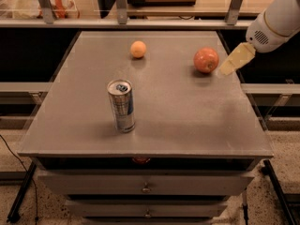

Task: Move apple near redbull can

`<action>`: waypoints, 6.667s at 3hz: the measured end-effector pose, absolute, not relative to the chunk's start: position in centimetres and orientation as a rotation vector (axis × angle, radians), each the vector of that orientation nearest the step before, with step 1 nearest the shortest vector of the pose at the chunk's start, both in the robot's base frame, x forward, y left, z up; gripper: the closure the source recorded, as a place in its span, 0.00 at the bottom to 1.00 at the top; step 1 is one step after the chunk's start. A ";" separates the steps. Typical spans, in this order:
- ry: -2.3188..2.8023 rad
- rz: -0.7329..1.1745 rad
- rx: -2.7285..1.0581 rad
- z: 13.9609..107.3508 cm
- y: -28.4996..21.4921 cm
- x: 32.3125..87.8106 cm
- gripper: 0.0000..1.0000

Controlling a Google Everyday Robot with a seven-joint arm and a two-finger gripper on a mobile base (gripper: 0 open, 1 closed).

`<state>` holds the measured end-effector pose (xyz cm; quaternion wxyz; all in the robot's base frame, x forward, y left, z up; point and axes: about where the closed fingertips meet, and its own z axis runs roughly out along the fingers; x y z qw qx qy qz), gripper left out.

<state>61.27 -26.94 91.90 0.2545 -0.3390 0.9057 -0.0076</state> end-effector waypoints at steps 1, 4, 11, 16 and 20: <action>2.474 -0.009 -0.826 90.8 -26.9 63.9 0.00; 2.476 0.064 -0.771 88.1 -24.8 69.1 0.00; 2.374 0.128 -1.047 90.0 -20.6 69.2 1.00; 2.023 0.273 -1.535 94.3 -14.6 63.9 1.00; 1.790 0.581 -1.884 88.8 -6.0 52.1 1.00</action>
Offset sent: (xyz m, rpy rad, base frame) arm 0.0765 0.0095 -0.0299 0.0800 -0.0231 -0.1207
